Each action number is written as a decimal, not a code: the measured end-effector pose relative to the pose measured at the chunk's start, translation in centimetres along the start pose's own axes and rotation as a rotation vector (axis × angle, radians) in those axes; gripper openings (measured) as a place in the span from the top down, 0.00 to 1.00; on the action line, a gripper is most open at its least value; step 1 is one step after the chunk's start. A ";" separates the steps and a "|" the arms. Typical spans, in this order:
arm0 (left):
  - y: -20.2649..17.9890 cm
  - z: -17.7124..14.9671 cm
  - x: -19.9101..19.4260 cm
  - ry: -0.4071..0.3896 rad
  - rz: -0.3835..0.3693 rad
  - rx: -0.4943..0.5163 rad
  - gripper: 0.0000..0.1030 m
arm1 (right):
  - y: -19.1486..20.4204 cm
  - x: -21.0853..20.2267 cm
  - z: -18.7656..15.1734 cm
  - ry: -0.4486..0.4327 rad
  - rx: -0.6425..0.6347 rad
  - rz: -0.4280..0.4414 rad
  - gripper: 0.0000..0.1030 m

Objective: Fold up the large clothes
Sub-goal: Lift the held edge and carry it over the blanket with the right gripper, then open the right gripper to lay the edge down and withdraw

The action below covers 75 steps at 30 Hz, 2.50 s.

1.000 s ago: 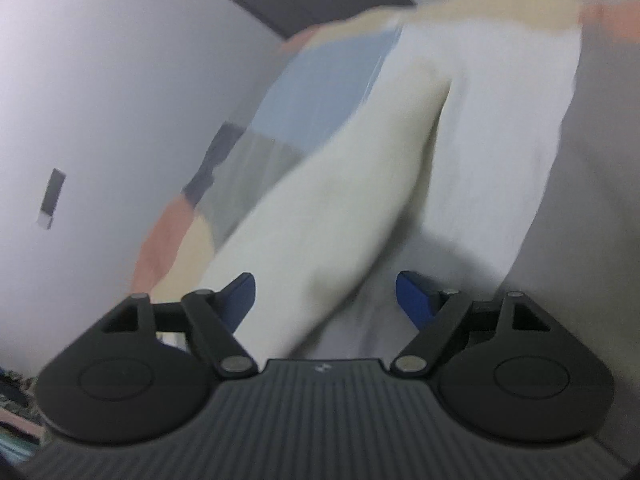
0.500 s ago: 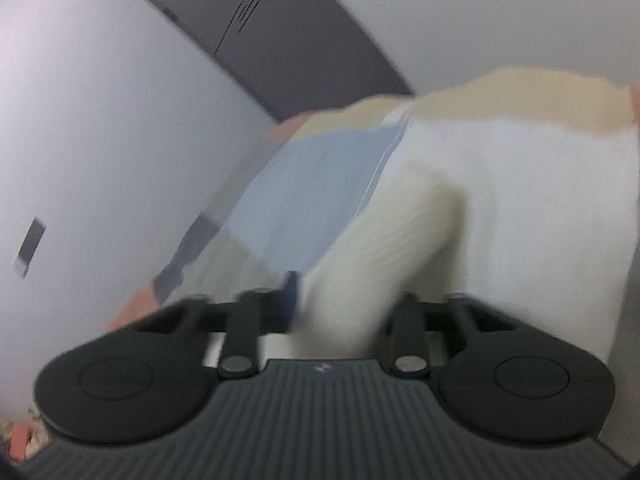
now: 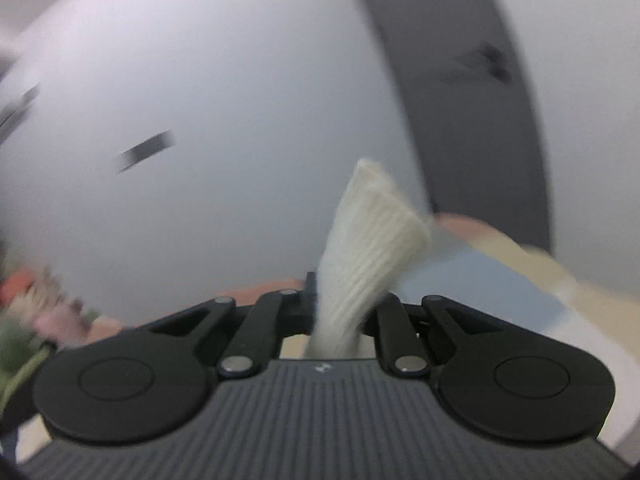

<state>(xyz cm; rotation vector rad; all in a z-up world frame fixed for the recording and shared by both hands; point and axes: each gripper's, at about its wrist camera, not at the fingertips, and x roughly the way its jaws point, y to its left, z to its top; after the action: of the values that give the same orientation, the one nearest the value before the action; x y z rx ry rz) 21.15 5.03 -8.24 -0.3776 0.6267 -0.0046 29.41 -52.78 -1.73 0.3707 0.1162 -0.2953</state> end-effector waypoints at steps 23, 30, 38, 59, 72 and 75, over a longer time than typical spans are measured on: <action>6.4 2.8 -5.9 -0.129 -0.133 -0.188 0.44 | 36.9 -16.7 -19.2 0.264 -0.749 0.712 0.88; 7.2 3.0 -5.9 -0.132 -0.160 -0.191 0.44 | 38.0 -18.4 -27.5 0.437 -0.864 0.727 0.84; 6.2 2.9 -5.4 -0.122 -0.183 -0.146 0.43 | 35.4 -20.0 -26.6 0.516 -0.749 0.818 0.30; -0.6 -0.5 -3.1 0.010 -0.332 0.076 0.44 | 25.8 -14.0 -22.3 0.475 -0.457 0.564 0.32; -3.2 -3.3 1.6 0.185 -0.156 0.285 0.43 | 25.9 -9.6 -25.5 0.571 -0.440 0.468 0.43; -2.8 -3.1 1.6 0.185 -0.170 0.264 0.43 | 26.0 -9.9 -25.2 0.573 -0.441 0.454 0.43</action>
<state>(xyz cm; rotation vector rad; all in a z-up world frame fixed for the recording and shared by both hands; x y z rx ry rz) 21.00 1.15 -10.46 -0.1745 0.7651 -0.2846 26.42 -17.66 -14.66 0.0257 0.6387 0.2937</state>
